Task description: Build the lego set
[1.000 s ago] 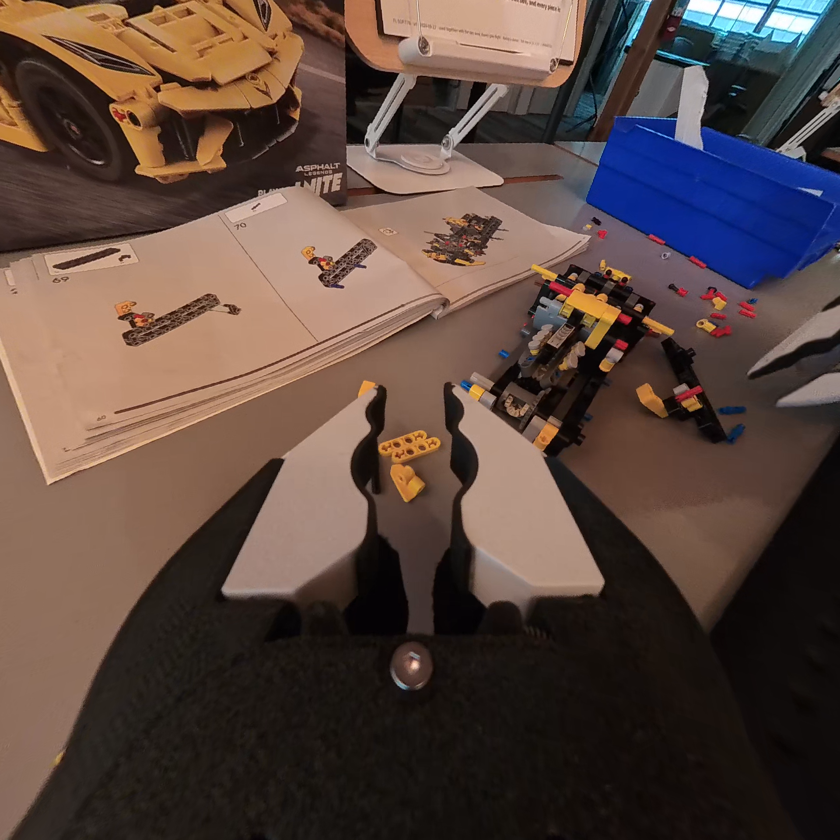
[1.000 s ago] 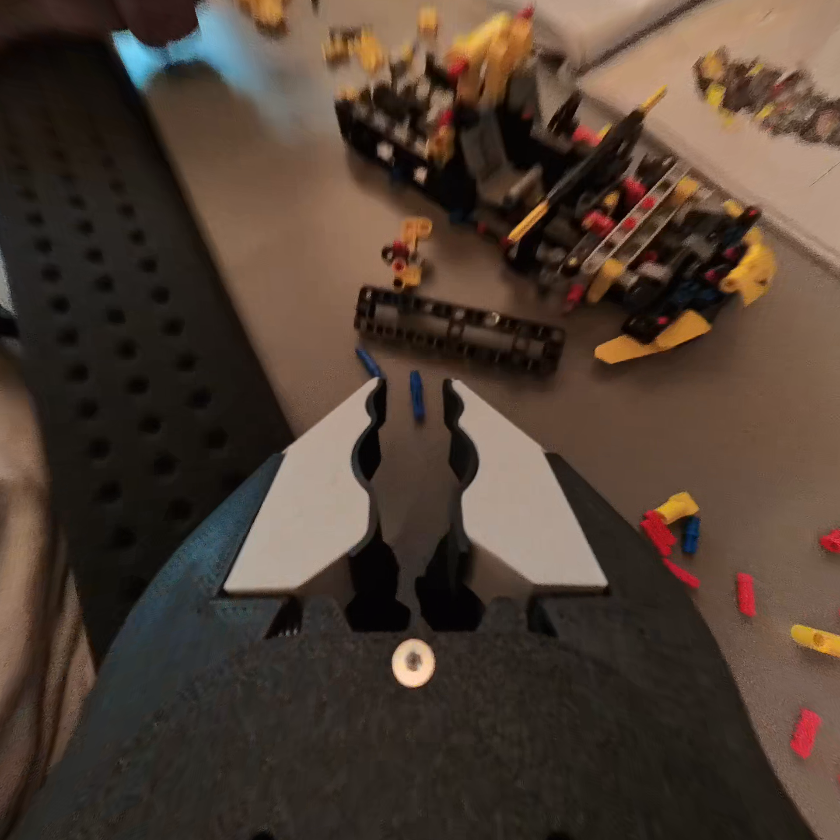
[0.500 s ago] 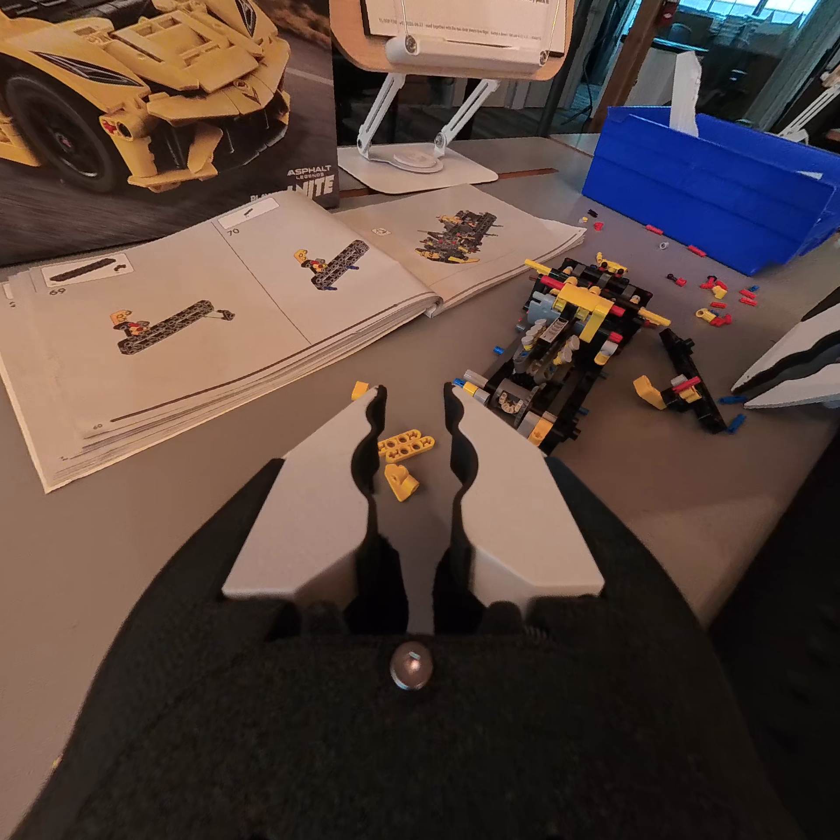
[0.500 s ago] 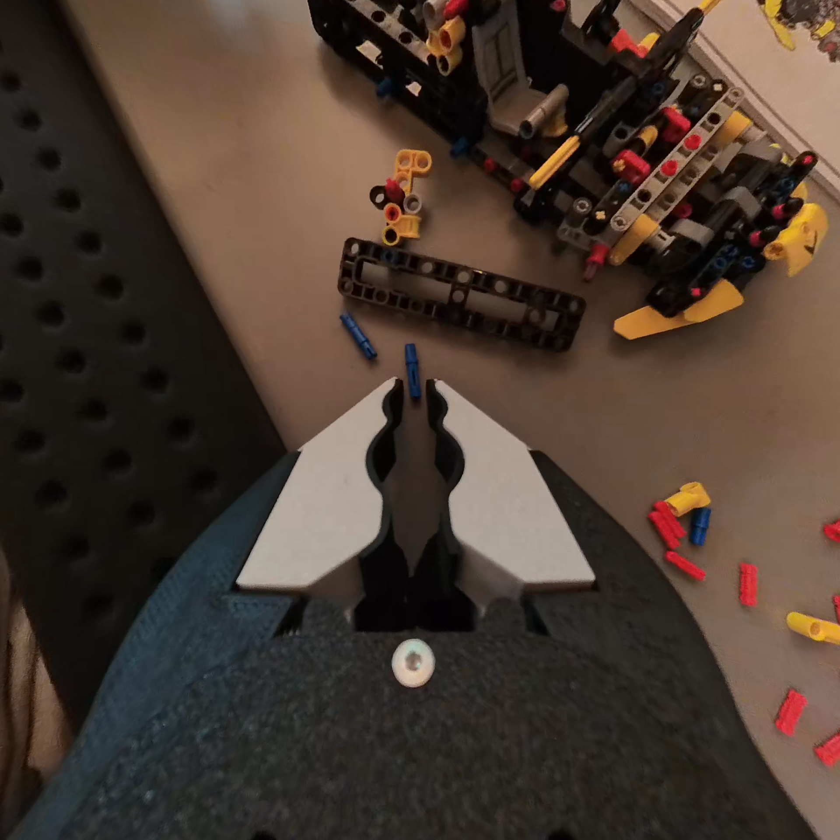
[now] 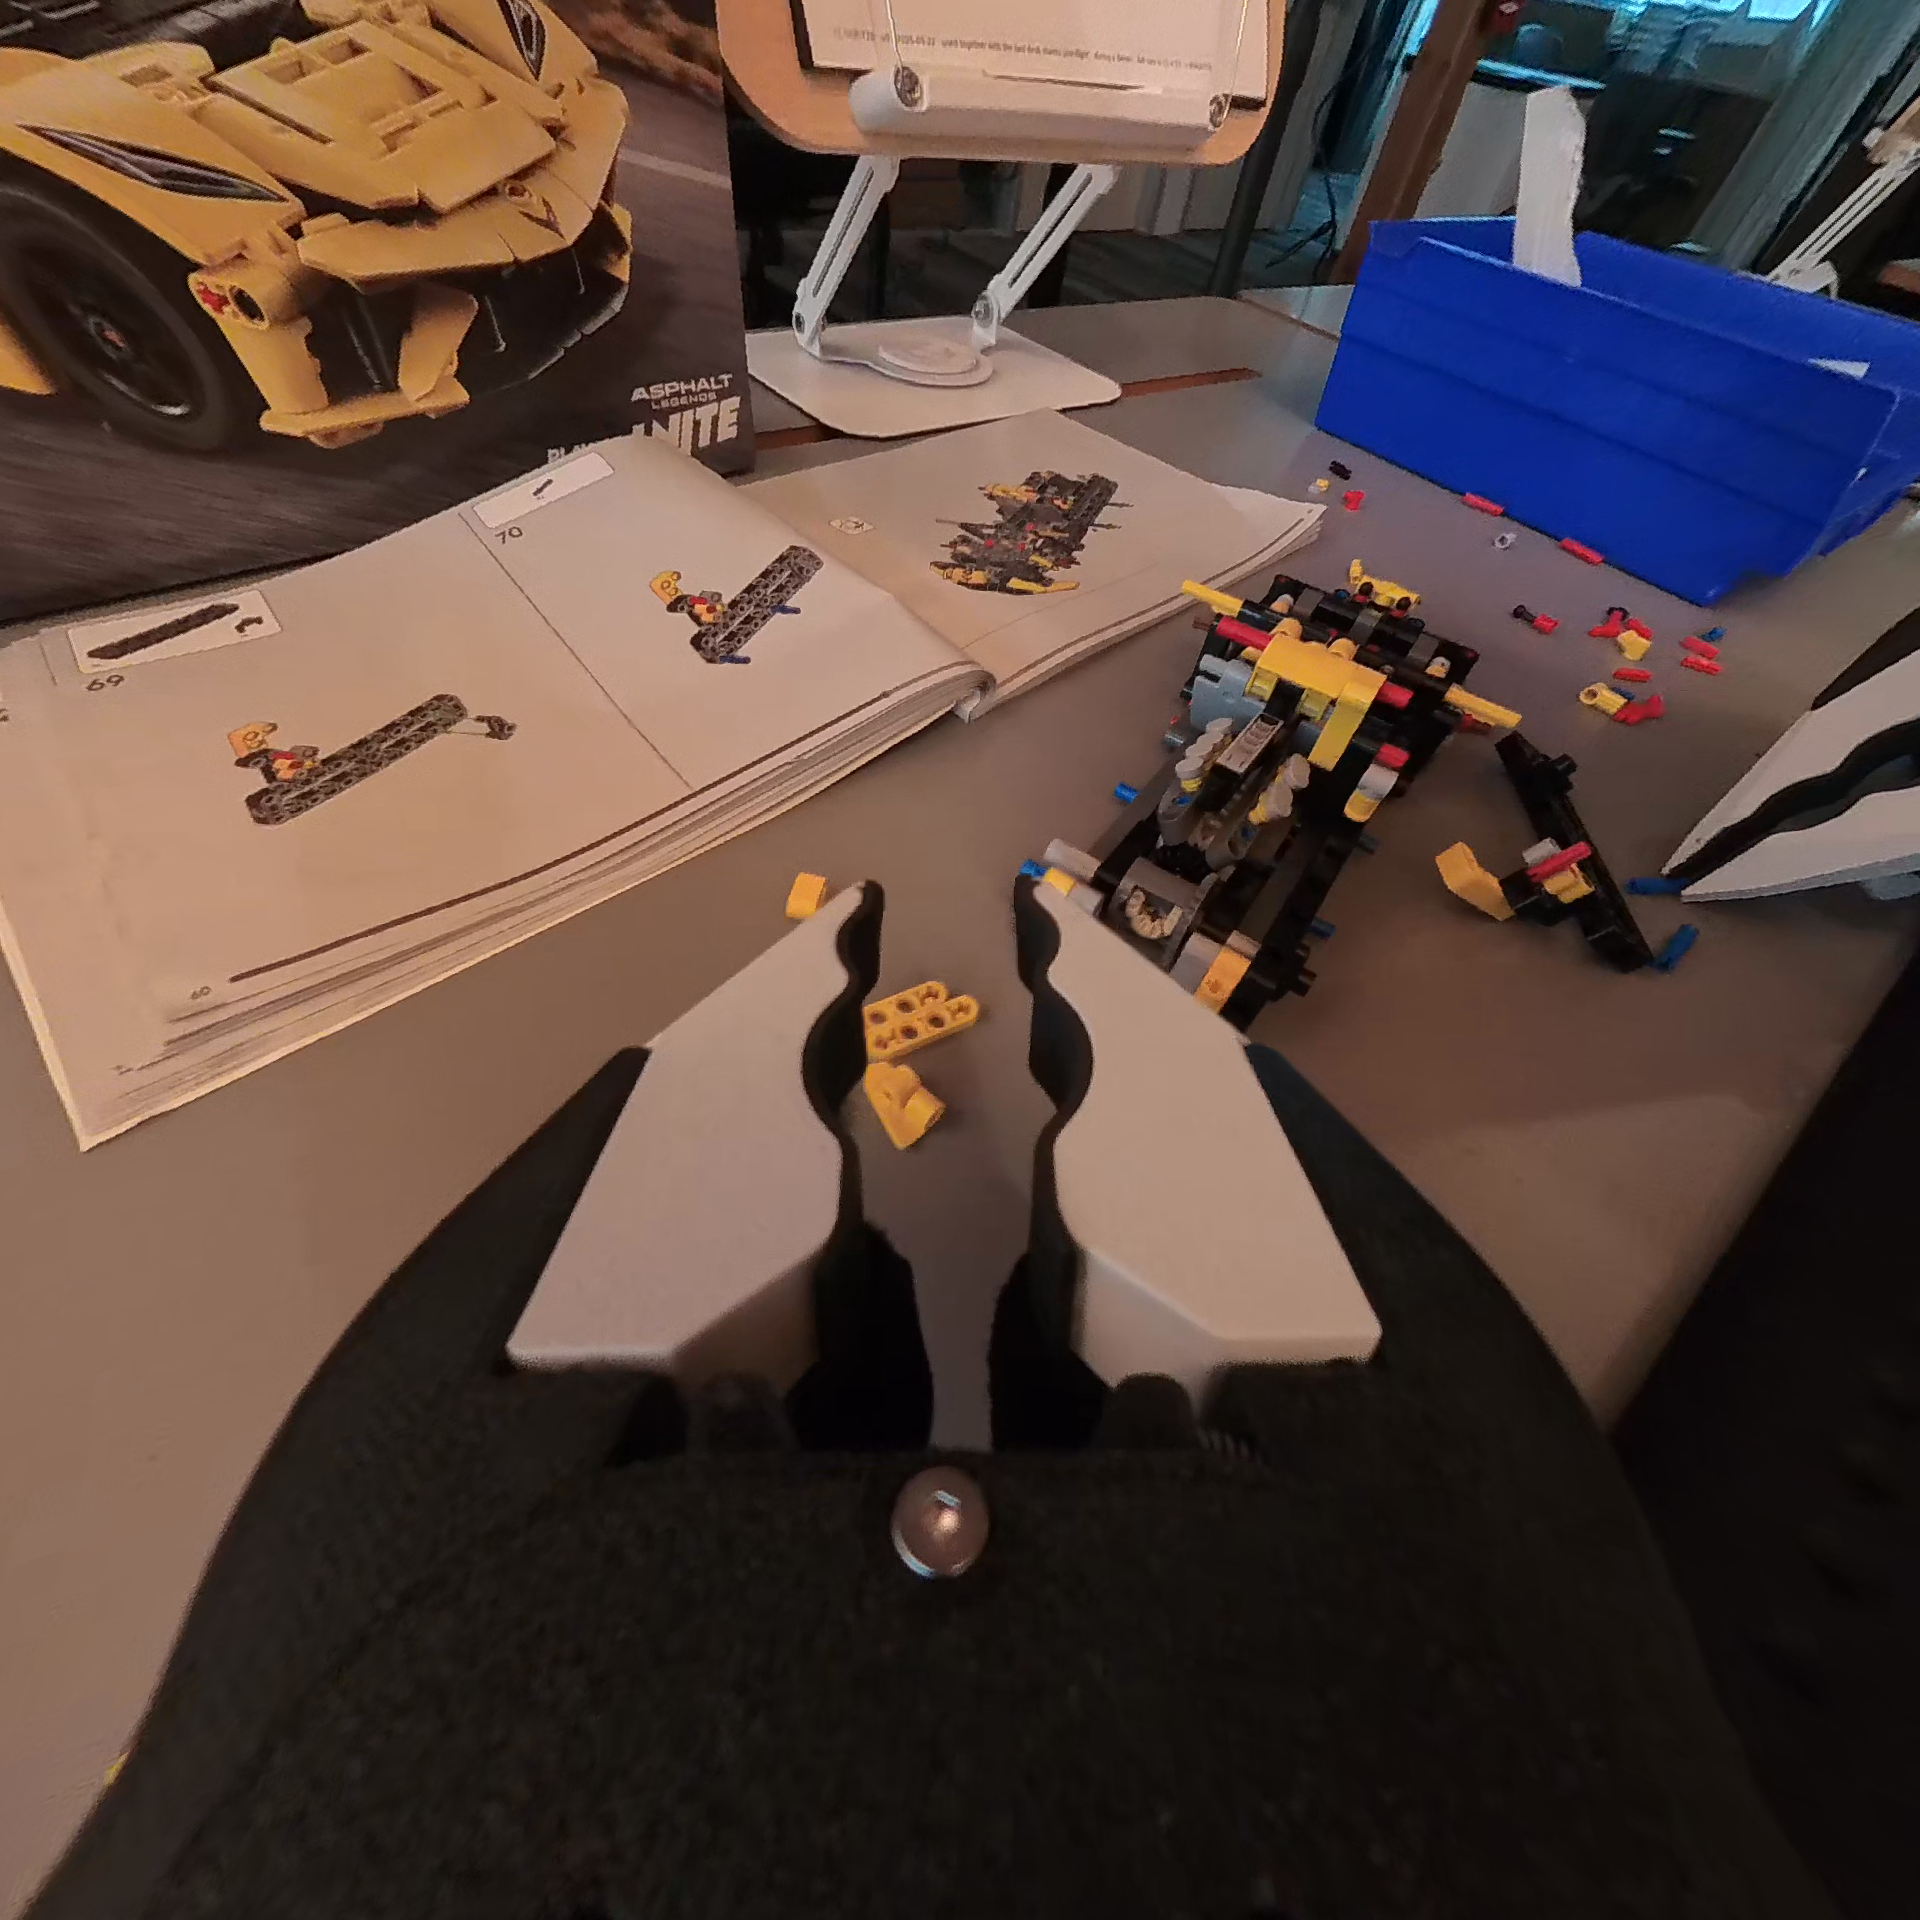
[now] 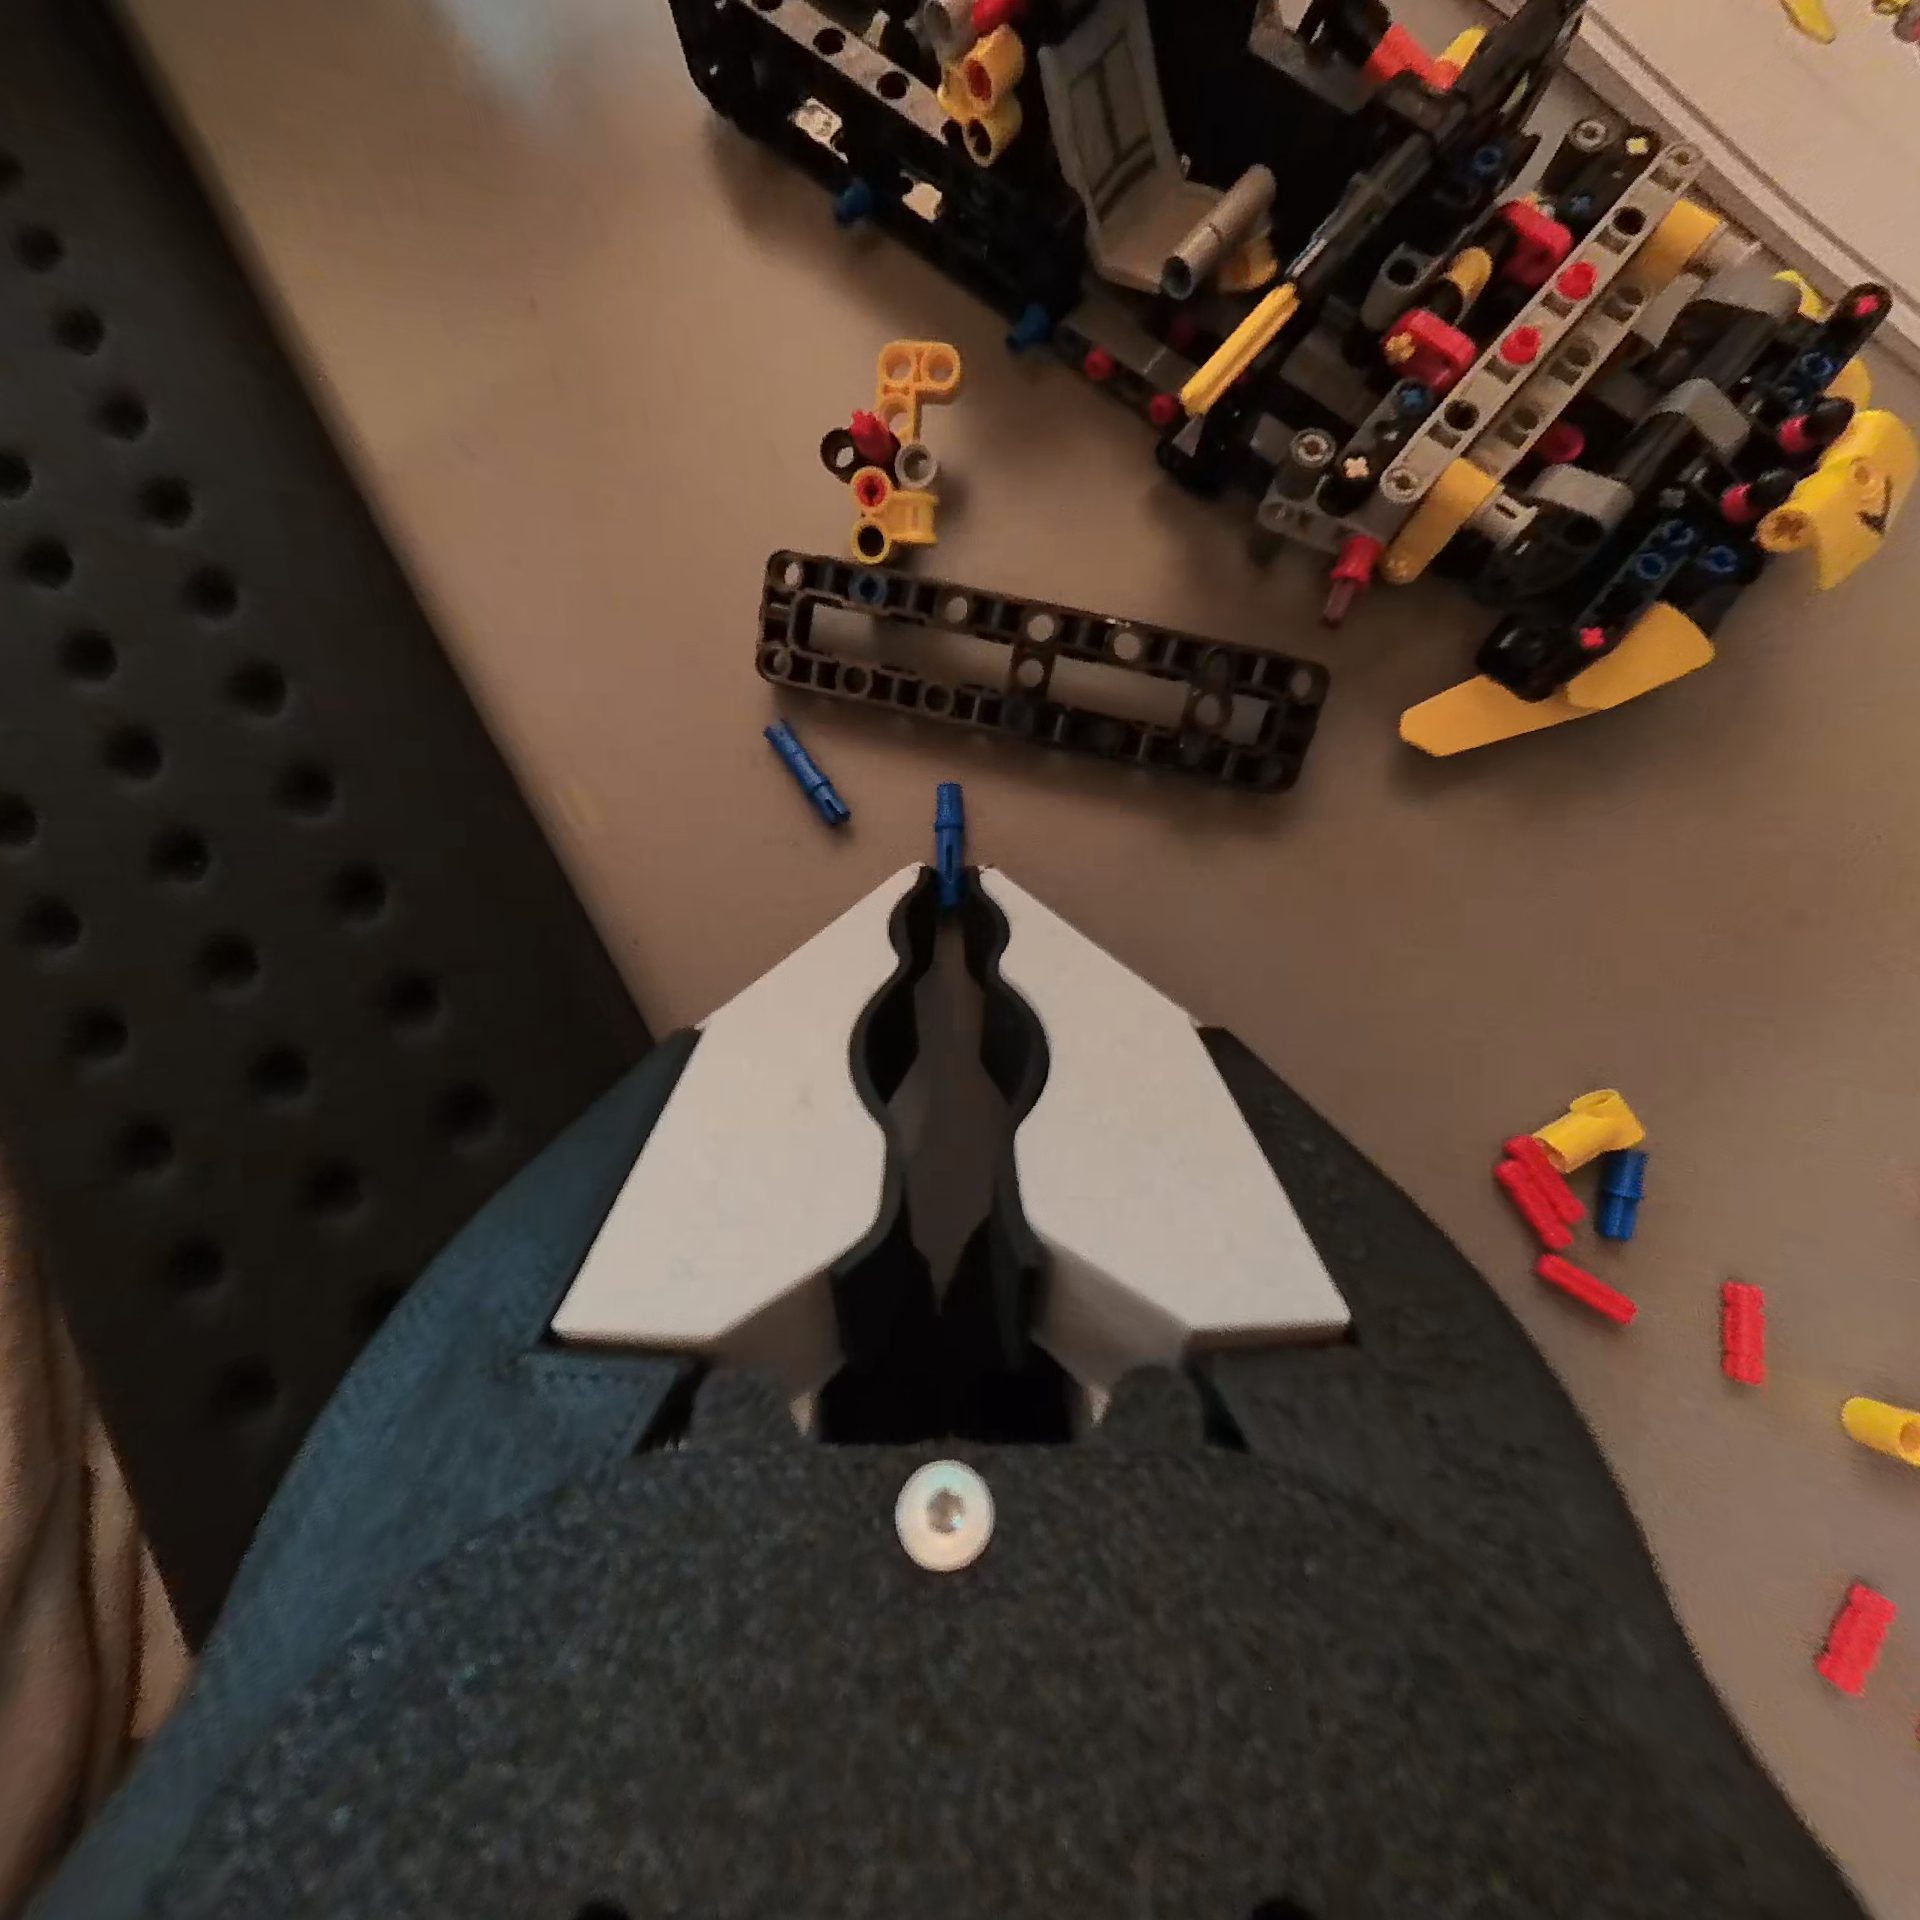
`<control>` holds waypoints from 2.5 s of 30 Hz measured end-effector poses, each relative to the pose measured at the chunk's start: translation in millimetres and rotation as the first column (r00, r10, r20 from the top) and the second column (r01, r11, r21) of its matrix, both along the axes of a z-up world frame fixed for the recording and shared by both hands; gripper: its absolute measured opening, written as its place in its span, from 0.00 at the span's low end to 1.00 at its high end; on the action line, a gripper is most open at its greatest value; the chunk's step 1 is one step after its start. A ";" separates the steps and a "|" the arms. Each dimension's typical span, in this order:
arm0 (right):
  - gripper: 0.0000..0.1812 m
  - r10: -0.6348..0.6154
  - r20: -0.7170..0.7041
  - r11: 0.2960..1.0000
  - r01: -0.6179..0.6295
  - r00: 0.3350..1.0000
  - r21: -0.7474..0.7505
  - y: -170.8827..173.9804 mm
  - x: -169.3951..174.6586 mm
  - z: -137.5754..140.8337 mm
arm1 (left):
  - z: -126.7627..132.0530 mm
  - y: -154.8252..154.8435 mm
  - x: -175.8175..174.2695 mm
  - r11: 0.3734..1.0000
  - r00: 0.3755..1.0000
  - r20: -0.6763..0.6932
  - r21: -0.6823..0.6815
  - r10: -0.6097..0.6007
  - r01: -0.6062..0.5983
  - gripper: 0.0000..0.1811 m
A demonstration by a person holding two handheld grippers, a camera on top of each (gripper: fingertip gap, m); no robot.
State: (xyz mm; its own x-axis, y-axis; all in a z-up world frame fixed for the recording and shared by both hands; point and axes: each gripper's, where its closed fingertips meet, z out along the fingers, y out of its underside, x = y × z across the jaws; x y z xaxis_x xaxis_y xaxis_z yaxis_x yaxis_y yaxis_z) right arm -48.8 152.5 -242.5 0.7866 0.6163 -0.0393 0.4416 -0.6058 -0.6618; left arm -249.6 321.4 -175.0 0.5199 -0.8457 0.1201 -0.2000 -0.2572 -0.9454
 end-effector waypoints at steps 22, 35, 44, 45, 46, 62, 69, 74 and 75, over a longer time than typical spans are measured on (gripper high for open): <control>0.02 -0.005 -0.936 0.991 0.129 0.352 0.043 45.6 -108.9 131.7 | 55.3 -124.1 97.9 0.888 0.980 0.021 0.427 -0.199 0.171 0.16; 0.02 -0.017 -0.903 1.000 0.016 0.429 -0.011 38.6 -126.1 115.6 | 43.3 -134.7 103.9 0.806 0.967 -0.109 0.535 -0.232 0.254 0.12; 0.04 -0.054 -0.928 0.990 -0.100 0.370 -0.098 31.9 -128.3 112.7 | 37.5 -138.9 101.0 0.742 0.952 -0.177 0.597 -0.250 0.306 0.09; 0.03 -0.060 -0.923 0.989 -0.102 0.380 -0.106 31.7 -127.9 110.9 | 35.9 -138.8 101.2 0.743 0.950 -0.183 0.592 -0.252 0.311 0.09; 0.00 -0.065 -0.917 0.989 -0.095 0.394 -0.111 32.2 -126.8 109.1 | 35.2 -138.9 101.2 0.748 0.948 -0.183 0.583 -0.260 0.317 0.09; 0.00 -0.077 -0.877 0.993 0.118 0.473 -0.024 42.6 -66.9 105.0 | -28.0 -152.7 56.9 0.692 0.662 -0.295 0.004 -0.689 0.722 0.13; 0.00 -0.052 -0.915 0.994 0.111 0.400 -0.008 38.2 -60.6 115.3 | -65.3 -164.0 61.0 0.469 0.372 -0.418 -0.155 -0.829 0.870 0.15; 0.00 -0.053 -0.919 0.993 0.114 0.390 -0.009 38.5 -58.9 116.3 | -65.6 -164.5 66.3 0.438 0.343 -0.441 -0.133 -0.830 0.889 0.03; 0.00 -0.057 -0.915 0.993 0.119 0.400 -0.009 39.5 -59.0 114.9 | -64.2 -158.8 70.6 0.477 0.382 -0.452 -0.115 -0.806 0.872 0.03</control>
